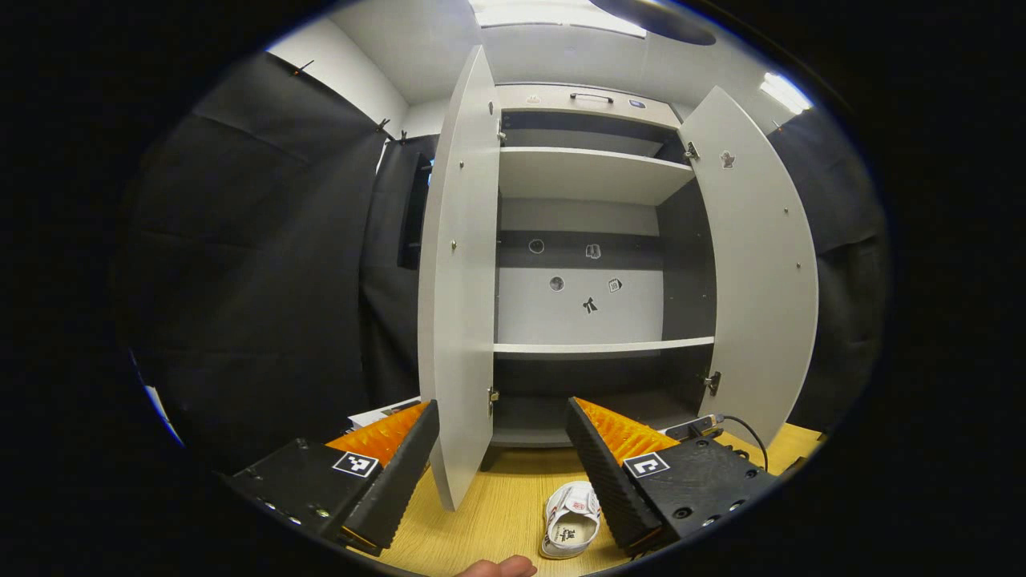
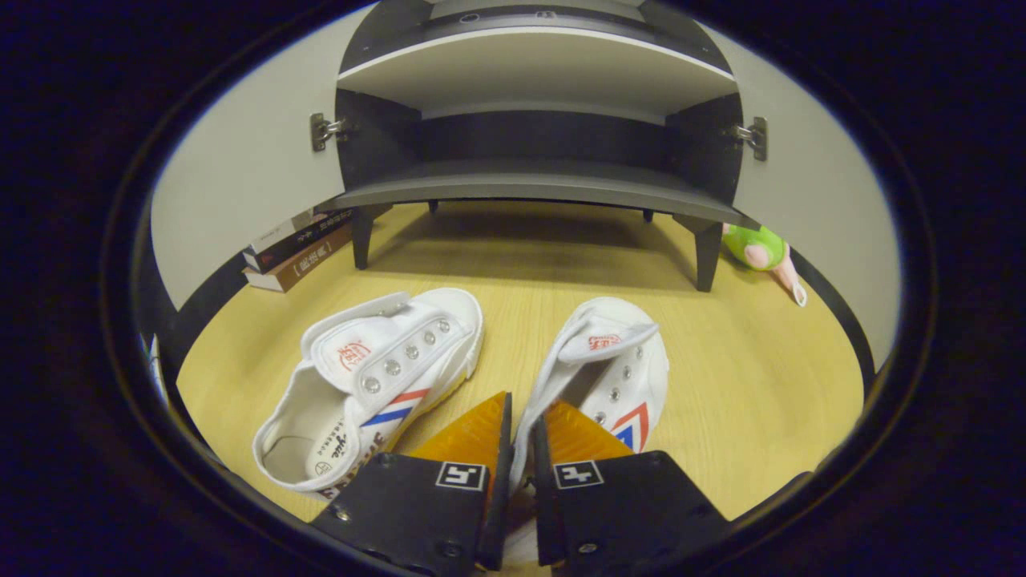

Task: Grab one shoe with the right hand and put it into the shoe cabinet, grab the other shoe with the left hand and put it into the shoe cabinet; then close the right door with the right hand and the left door with the left hand.

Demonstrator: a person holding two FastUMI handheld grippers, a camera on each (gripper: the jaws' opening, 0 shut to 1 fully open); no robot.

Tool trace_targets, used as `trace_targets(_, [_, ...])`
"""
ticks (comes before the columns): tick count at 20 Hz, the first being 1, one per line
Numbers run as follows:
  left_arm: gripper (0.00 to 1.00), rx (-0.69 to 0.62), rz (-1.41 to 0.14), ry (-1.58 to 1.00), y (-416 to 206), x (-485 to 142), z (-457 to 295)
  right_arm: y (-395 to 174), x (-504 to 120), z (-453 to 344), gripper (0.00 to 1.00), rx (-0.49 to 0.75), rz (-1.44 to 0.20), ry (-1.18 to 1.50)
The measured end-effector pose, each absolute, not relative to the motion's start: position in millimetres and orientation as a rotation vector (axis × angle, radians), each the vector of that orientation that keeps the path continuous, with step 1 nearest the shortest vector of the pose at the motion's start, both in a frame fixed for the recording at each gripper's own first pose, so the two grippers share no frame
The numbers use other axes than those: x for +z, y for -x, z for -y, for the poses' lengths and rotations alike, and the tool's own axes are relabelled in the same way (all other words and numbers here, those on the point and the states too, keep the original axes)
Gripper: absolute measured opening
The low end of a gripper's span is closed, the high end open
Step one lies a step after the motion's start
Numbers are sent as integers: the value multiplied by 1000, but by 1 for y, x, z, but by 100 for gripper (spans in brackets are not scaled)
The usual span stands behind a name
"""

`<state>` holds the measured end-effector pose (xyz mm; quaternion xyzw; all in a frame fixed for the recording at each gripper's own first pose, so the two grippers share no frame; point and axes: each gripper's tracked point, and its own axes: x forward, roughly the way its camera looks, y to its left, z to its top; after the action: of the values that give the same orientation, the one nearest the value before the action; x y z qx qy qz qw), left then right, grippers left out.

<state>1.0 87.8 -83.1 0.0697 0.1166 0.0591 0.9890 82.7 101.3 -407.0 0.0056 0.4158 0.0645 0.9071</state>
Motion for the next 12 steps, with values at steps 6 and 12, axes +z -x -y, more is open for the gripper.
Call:
trace_targets(6, [95,112,-241,-135,-2,-87,-86,-82,-402,-93,4,157,-817,11])
trace_targets(12, [95,100,-245,-128,-2,-90,-78,-81,-375,-77,4,179,-725,84])
